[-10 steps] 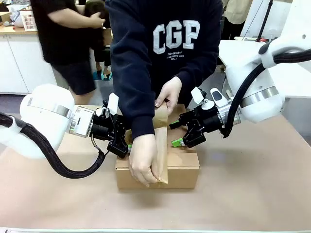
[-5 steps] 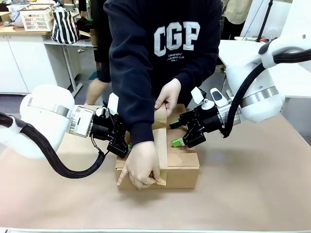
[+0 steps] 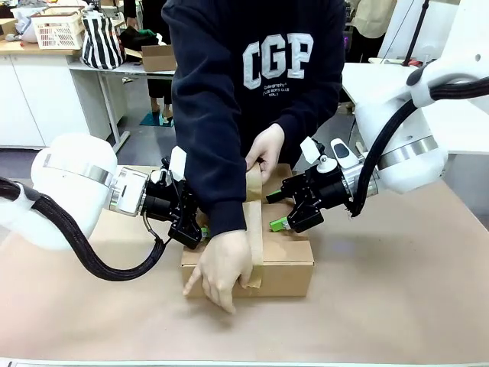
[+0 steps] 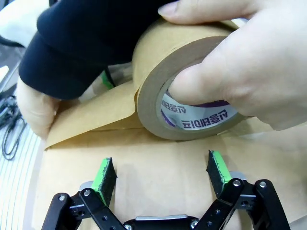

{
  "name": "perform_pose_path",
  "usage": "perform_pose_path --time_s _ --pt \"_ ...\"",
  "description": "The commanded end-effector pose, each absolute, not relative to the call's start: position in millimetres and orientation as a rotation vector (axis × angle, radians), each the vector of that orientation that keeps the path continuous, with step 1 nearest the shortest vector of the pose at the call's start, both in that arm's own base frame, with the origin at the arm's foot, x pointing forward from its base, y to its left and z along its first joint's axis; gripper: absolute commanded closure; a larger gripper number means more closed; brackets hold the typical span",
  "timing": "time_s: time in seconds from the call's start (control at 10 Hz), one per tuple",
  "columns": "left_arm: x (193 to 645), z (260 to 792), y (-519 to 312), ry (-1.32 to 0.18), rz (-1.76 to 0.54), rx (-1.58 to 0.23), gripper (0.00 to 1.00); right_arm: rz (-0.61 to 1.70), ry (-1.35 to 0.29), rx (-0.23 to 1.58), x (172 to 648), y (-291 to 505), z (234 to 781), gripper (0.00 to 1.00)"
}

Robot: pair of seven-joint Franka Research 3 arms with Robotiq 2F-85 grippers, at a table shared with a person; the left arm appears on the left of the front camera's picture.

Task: Pack the gift set into the box.
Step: Press and hold the closed box until the human finishes sealing it.

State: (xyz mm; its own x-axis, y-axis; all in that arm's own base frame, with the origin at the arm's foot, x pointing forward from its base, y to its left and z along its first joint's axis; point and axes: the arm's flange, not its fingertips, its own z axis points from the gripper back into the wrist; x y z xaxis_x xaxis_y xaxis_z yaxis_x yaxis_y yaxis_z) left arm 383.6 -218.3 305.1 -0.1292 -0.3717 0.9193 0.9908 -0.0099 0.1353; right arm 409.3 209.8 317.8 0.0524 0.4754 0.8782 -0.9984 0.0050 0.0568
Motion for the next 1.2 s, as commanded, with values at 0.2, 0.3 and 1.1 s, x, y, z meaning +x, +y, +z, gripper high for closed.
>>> perform_pose_path --time_s 0.2,0.3,1.1 --pt "382.2 301.7 -216.6 -1.010 -1.465 -0.844 0.00 1.367 -0.789 0.867 407.9 209.7 314.7 0.00" --pt "382.2 301.7 -216.6 -1.010 -1.465 -0.844 0.00 1.367 -0.789 0.867 407.9 209.7 314.7 0.00" --pt "382.2 301.7 -216.6 -1.010 -1.465 -0.844 0.00 1.367 -0.789 0.867 407.9 209.7 314.7 0.00"
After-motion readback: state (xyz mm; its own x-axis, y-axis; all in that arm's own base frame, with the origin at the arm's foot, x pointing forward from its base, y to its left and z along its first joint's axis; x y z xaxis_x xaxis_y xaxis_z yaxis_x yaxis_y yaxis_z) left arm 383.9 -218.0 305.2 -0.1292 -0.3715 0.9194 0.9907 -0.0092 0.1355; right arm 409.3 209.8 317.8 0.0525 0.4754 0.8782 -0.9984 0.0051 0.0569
